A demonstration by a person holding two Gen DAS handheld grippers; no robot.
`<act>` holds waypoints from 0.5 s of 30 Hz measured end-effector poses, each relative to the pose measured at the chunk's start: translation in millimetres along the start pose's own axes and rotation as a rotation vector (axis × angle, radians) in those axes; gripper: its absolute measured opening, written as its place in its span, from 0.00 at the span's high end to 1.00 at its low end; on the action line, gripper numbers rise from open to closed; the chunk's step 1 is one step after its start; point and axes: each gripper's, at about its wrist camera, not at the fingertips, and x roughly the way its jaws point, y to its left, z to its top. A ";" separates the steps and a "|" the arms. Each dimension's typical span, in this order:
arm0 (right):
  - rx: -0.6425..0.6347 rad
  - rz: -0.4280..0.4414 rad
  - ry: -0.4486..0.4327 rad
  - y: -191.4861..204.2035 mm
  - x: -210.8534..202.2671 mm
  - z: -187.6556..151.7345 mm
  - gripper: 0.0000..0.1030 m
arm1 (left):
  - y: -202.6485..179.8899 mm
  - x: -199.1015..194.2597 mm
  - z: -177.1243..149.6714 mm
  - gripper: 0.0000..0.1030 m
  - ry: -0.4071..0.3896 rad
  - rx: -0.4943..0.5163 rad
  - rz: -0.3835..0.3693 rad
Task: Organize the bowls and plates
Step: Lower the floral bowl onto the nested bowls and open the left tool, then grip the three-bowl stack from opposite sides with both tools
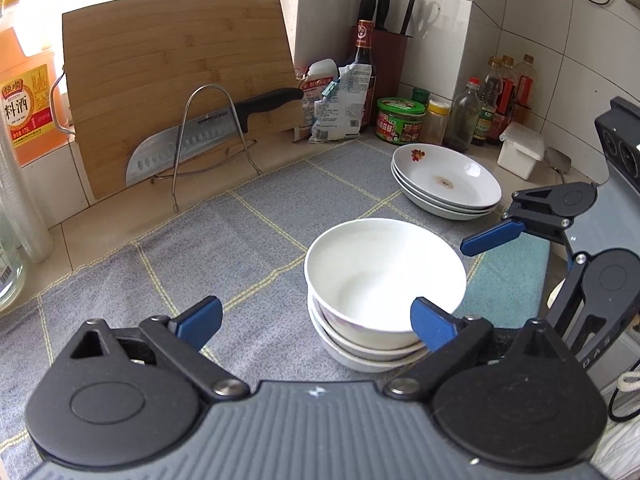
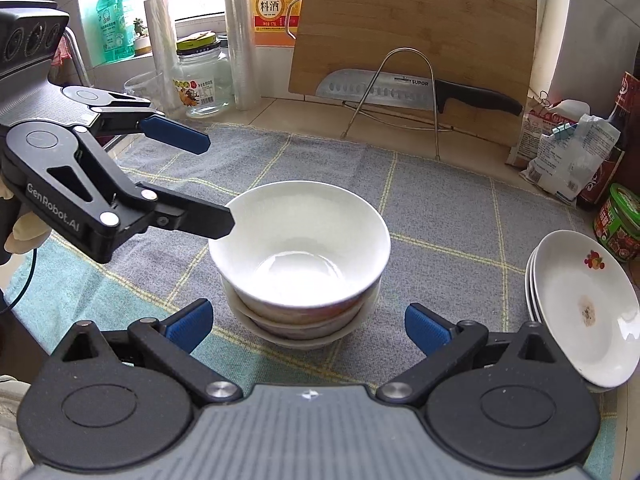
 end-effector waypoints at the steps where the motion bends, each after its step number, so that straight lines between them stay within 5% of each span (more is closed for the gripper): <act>1: -0.003 0.003 0.009 -1.8 1.5 -2.3 0.00 | -1.2 0.7 -3.9 0.02 0.010 -0.006 0.004; 15: -0.104 0.056 0.117 -32.6 44.6 -31.7 0.00 | -38.7 28.7 -34.1 0.03 0.137 0.031 0.120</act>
